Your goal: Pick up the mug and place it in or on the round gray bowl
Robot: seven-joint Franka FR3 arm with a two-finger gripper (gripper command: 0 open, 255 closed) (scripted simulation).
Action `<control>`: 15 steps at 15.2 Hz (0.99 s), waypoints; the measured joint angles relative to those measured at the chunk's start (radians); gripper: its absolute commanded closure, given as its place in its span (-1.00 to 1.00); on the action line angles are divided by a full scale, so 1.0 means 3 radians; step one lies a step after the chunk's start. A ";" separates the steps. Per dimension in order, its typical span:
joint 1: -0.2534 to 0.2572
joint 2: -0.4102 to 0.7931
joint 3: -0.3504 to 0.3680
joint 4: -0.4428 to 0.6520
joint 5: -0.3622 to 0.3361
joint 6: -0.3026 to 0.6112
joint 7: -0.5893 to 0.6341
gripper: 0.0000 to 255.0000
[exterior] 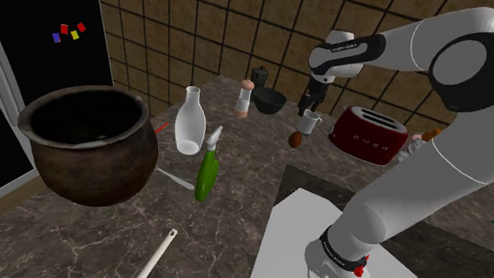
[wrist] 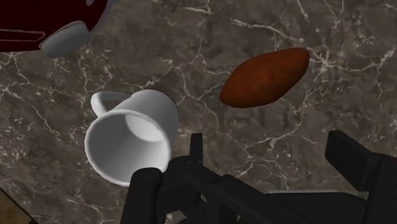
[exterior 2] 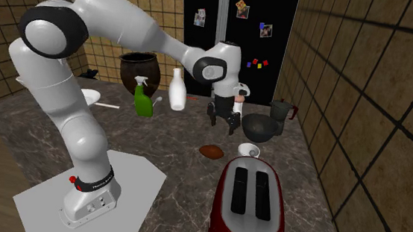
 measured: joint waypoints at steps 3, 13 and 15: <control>-0.0043 0.0392 -0.0113 0.0200 0.0143 0.0189 -0.0222 -1.00; -0.0181 0.1030 -0.0194 0.0441 0.0455 0.0554 -0.0591 -1.00; -0.0190 0.1084 -0.0187 0.0415 0.0489 0.0627 -0.0613 -1.00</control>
